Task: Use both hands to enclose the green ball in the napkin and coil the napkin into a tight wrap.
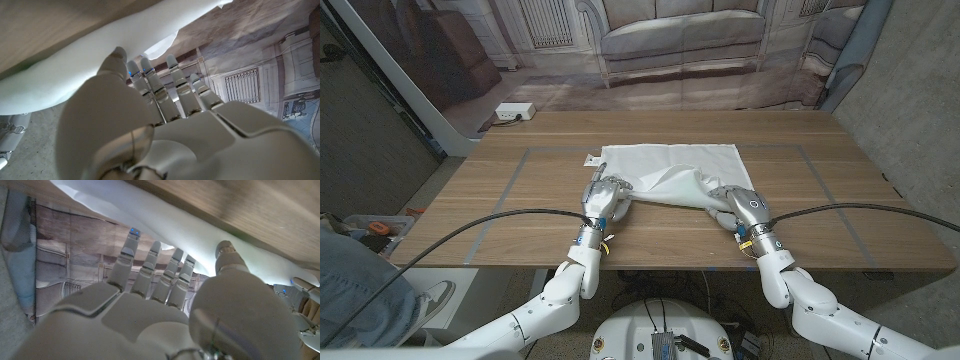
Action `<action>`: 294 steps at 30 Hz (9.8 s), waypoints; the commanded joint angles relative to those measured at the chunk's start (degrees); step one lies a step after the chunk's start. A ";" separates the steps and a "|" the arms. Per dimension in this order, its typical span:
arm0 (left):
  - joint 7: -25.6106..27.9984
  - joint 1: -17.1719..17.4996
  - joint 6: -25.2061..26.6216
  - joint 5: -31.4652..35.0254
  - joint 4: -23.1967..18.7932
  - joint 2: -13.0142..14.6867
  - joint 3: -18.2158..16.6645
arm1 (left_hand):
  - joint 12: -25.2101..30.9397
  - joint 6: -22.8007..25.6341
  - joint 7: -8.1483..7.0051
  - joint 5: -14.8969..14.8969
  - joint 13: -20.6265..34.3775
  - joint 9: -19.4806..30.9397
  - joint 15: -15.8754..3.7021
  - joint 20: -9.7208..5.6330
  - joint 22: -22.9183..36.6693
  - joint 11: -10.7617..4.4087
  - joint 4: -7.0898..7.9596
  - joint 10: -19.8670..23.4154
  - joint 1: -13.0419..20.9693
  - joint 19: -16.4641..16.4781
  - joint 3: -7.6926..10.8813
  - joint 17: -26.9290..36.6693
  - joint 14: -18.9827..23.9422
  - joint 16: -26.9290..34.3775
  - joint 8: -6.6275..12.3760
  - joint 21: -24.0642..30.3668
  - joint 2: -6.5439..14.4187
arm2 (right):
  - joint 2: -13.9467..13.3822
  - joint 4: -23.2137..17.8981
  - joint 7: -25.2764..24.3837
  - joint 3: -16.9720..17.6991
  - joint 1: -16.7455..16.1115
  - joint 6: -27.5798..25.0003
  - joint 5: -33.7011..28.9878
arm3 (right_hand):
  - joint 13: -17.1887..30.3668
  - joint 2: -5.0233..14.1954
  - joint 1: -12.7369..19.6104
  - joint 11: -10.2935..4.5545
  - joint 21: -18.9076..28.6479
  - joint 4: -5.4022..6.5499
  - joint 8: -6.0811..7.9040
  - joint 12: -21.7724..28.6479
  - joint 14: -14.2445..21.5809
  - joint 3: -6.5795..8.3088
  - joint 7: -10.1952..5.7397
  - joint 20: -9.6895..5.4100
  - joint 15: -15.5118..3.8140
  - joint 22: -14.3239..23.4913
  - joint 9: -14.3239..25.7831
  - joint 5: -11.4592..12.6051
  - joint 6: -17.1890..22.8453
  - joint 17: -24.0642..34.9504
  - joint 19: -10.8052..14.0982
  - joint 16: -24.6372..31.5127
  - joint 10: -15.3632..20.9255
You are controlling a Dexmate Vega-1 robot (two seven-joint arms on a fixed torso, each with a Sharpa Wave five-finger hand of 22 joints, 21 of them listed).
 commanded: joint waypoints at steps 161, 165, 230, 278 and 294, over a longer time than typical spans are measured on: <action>-16.92 -39.81 13.37 -18.66 39.39 -22.67 18.75 | -1.20 10.34 3.21 -3.96 1.21 0.08 -6.36 -0.24 0.33 0.18 0.59 10.44 -1.84 6.09 11.68 -0.18 8.75 -2.35 -3.80 -0.63 -1.19 | 13.03 28.06 15.27 -9.54 33.31 2.16 12.73 | 0.32 4.01 3.00 -0.44 -2.26 -0.22 3.12 -2.53 10.37 0.99 -0.19 -3.27 -5.04 0.65 -0.38 -1.89 19.28 0.09 -6.34 -0.79 13.42; -17.69 -39.73 14.79 -18.14 37.25 -21.69 19.05 | -1.59 9.12 2.84 -3.75 0.98 0.20 -6.22 0.18 0.36 0.19 0.77 8.97 -2.58 4.88 11.63 -0.13 7.10 -2.31 -4.38 -0.82 -1.83 | 12.55 27.23 15.34 -9.58 33.05 1.94 12.74 | 0.32 3.94 2.98 -0.44 -2.26 -0.24 3.08 -2.57 10.26 0.96 -0.18 -3.18 -5.07 0.65 -0.39 -1.88 19.25 0.09 -6.45 -0.84 13.40; -26.90 -16.05 23.00 -5.97 -12.23 1.03 8.33 | -1.81 -38.40 6.22 0.59 0.94 0.89 -1.05 7.78 0.48 0.93 3.65 -31.91 -16.18 -12.45 1.86 0.40 -25.33 -1.80 -7.73 -0.85 -9.25 | 3.07 -4.26 -0.25 1.00 8.82 -8.41 5.91 | 0.55 -3.41 -12.79 3.26 -2.80 4.81 -6.05 -4.22 -11.28 -9.96 0.71 2.22 3.30 0.10 0.13 1.61 -14.25 0.10 -16.71 -1.89 -8.98; -26.92 -16.76 19.66 5.56 3.97 -4.27 10.90 | -0.08 -32.94 2.93 2.74 0.65 0.74 -4.55 4.61 0.29 0.17 0.77 -26.61 -11.58 -11.12 0.85 -0.06 -23.84 -1.50 -4.87 -0.47 -7.96 | 2.74 -3.15 19.15 -5.17 10.61 -19.42 -9.79 | 0.49 -2.16 -5.42 1.10 -2.27 1.00 -5.28 -3.69 -14.83 -8.14 0.11 2.24 2.78 0.02 0.17 4.64 -19.22 0.02 -20.26 -1.22 -12.86; -22.49 -16.57 19.91 4.13 6.23 -5.95 10.54 | -0.20 -32.22 2.49 3.01 0.57 0.75 -4.82 4.32 0.27 0.15 0.63 -26.15 -10.66 -10.94 1.12 -0.04 -23.49 -1.38 -4.75 -0.40 -6.95 | 3.71 2.67 14.94 -6.42 12.90 -15.32 -11.58 | 0.47 -2.17 -5.08 0.23 -1.83 0.87 -4.94 -3.33 -13.20 -8.22 0.11 2.19 1.62 0.07 0.18 5.15 -18.68 0.02 -19.61 -0.74 -12.13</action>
